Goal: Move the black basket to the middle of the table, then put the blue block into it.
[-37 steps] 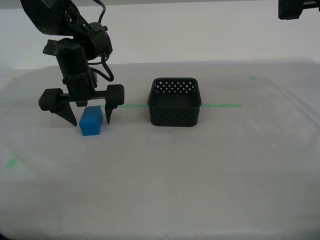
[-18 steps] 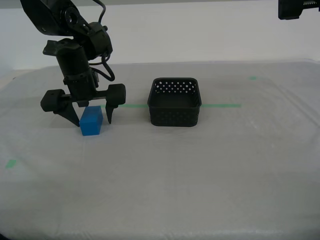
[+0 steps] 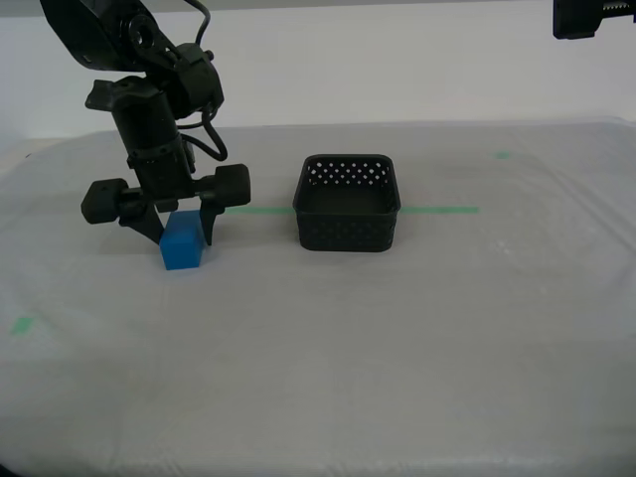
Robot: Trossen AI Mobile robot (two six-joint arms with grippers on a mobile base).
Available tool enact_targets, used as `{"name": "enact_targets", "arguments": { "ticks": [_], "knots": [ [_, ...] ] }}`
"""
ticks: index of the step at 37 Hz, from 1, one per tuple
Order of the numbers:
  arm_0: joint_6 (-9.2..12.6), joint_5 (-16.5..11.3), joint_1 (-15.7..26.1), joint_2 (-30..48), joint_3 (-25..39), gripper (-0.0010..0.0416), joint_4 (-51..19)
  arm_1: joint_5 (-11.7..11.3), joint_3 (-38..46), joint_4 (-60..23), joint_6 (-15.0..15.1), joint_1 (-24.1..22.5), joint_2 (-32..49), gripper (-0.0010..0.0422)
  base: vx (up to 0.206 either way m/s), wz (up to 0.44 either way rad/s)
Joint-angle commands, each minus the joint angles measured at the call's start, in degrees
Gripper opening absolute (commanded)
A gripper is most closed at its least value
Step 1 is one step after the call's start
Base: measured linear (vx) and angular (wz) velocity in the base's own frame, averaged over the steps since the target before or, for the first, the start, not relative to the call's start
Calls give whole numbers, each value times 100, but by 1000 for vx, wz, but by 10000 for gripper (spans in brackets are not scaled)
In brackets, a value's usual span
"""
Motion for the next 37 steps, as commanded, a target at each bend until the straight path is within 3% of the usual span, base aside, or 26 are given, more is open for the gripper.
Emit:
{"name": "enact_targets", "arguments": {
  "ticks": [1,7,12,22,28,32,37],
  "knots": [
    [-2,2,4,-2,4,390,20,15,4,11,-94,0,0,208,0,0],
    [-2,2,7,-2,4,390,20,13,4,26,-240,2,0,150,0,0],
    [-2,2,7,-2,4,389,20,13,4,39,-579,4,0,99,0,0],
    [-2,0,7,-2,4,389,20,92,4,-83,-608,4,0,-6,0,0],
    [-2,2,7,-2,4,389,20,131,7,-96,-608,2,-4,-4,0,0],
    [-2,0,4,-2,4,389,20,361,11,-105,-605,-2,-13,-2,0,0],
    [-2,2,7,-2,4,389,22,358,11,-243,-605,-28,-146,-1,0,0]
  ]
}}
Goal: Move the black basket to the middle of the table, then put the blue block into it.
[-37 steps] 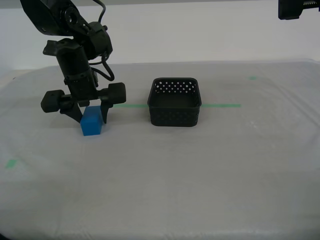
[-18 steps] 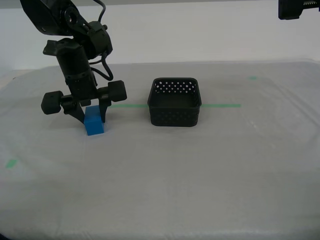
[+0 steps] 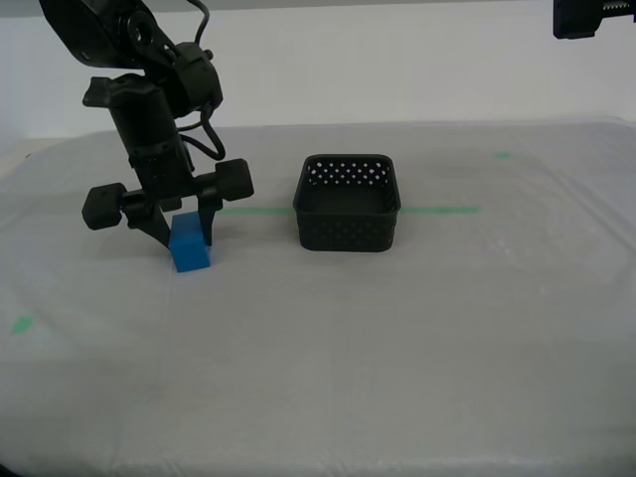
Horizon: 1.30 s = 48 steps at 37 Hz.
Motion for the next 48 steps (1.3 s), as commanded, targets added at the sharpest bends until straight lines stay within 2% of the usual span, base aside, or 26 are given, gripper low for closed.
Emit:
{"name": "enact_targets", "arguments": {
  "ticks": [1,8,12,15,24,32,34,38,45,48],
  "knots": [
    [-2,0,7,-2,4,389,17,37,0,-122,-28,-33,-136,-1,0,0],
    [-2,0,7,-2,4,390,17,61,0,-184,-72,-140,-627,-1,0,0],
    [-2,2,4,-2,4,390,17,345,0,-227,-212,-164,-966,-1,0,0],
    [-2,2,7,-2,4,389,17,439,0,-236,-234,-177,-1217,-1,0,0],
    [-2,2,4,-2,4,389,20,448,22,-643,-256,-234,-1993,0,0,0],
    [-2,0,4,-2,4,389,17,439,461,-1172,-251,-461,-2361,-1,0,0],
    [-2,0,7,-2,4,389,17,404,638,-1233,-249,-557,-2361,-1,0,0],
    [-2,2,4,-2,4,389,17,133,973,-1274,-249,-726,-2251,-1,0,0],
    [-2,0,4,-2,4,389,22,98,1648,-1569,-236,-896,-1749,-1,0,0],
    [-2,0,7,-2,4,390,17,-160,2006,-1755,-186,-1001,-1419,-1,0,0]
  ]
}}
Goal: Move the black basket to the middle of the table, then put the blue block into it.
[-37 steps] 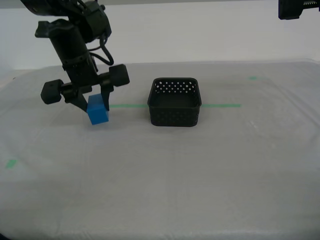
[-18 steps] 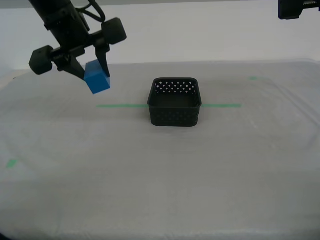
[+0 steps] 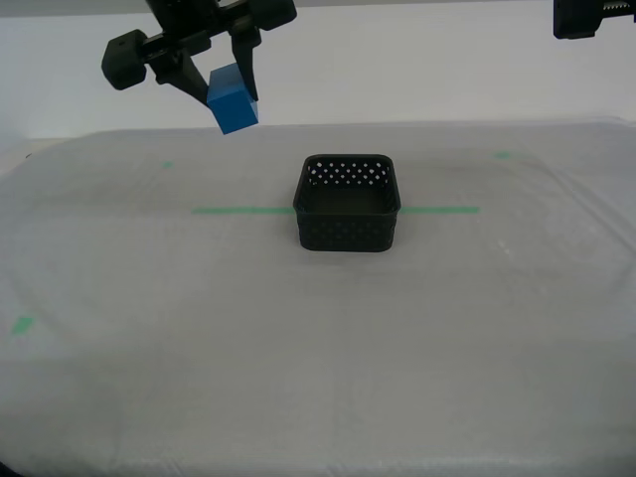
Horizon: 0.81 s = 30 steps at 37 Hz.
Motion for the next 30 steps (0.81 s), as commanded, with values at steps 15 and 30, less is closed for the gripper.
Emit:
{"name": "enact_targets", "arguments": {
  "ticks": [15,30],
  "knots": [
    [-2,2,2,-2,4,389,17,-361,2496,-645,352,-697,2339,-1,0,0],
    [-2,2,0,-2,4,389,17,-361,4074,-898,411,-970,4081,0,0,0]
  ]
}}
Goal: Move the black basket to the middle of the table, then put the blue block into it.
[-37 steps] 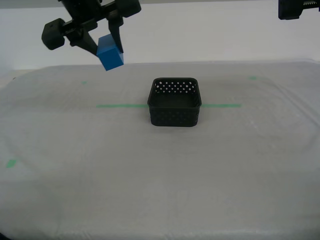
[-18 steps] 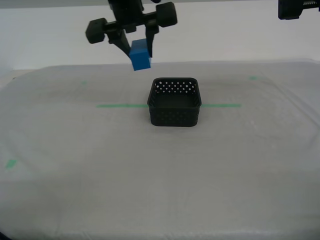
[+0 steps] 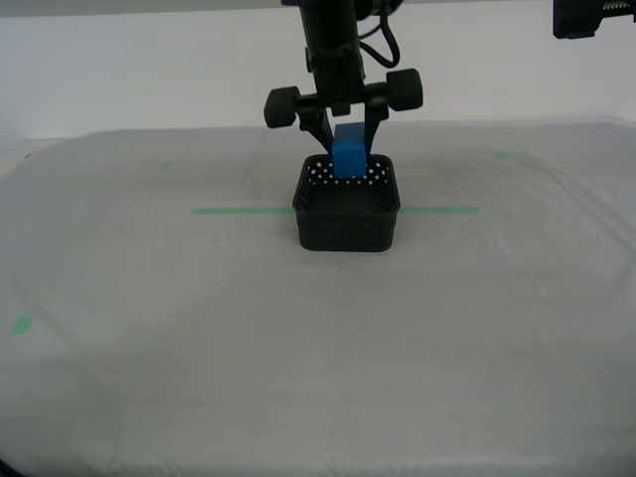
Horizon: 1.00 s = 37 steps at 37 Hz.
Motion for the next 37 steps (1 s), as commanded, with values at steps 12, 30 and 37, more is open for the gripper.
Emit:
{"name": "enact_targets", "arguments": {
  "ticks": [12,30,37],
  "knots": [
    [-2,2,0,-2,4,389,13,-544,173,-92,-151,-15,286,0,0,0],
    [-2,2,0,-2,4,390,15,-542,142,-125,7,-17,291,0,0,0],
    [-2,0,-2,-2,4,389,15,-542,142,-122,9,-17,291,0,0,0]
  ]
}}
